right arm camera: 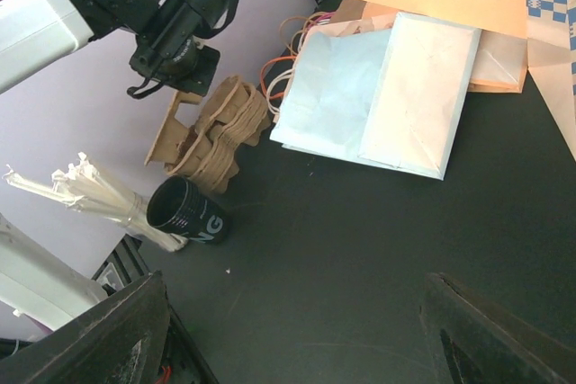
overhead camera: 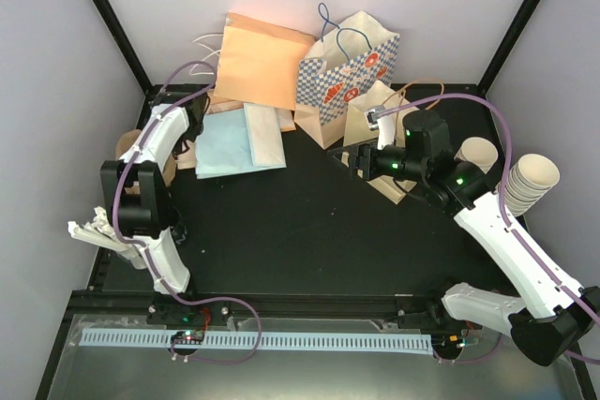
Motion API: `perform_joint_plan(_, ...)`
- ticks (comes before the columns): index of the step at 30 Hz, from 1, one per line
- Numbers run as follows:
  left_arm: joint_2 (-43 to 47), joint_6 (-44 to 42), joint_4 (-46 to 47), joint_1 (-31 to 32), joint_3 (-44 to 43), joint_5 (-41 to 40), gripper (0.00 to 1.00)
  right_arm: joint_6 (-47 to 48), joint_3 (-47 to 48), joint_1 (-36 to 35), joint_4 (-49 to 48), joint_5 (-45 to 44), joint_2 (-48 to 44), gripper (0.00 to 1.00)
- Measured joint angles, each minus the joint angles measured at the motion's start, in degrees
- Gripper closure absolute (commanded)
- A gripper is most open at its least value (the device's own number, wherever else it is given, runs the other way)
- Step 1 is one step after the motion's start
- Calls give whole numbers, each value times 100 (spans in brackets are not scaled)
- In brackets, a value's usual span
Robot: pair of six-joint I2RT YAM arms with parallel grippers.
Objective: Pack the takeout coffee
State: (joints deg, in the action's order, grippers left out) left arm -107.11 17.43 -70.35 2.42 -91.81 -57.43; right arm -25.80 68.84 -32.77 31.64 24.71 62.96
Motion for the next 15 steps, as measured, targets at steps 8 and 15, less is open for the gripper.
perform_joint_plan(8,439,190,-149,127,-22,-343,98,0,0,0,2,9,0,21)
perform_joint_plan(15,763,428,-562,669,-570,-739,99,0,15,0,17,2,37,21)
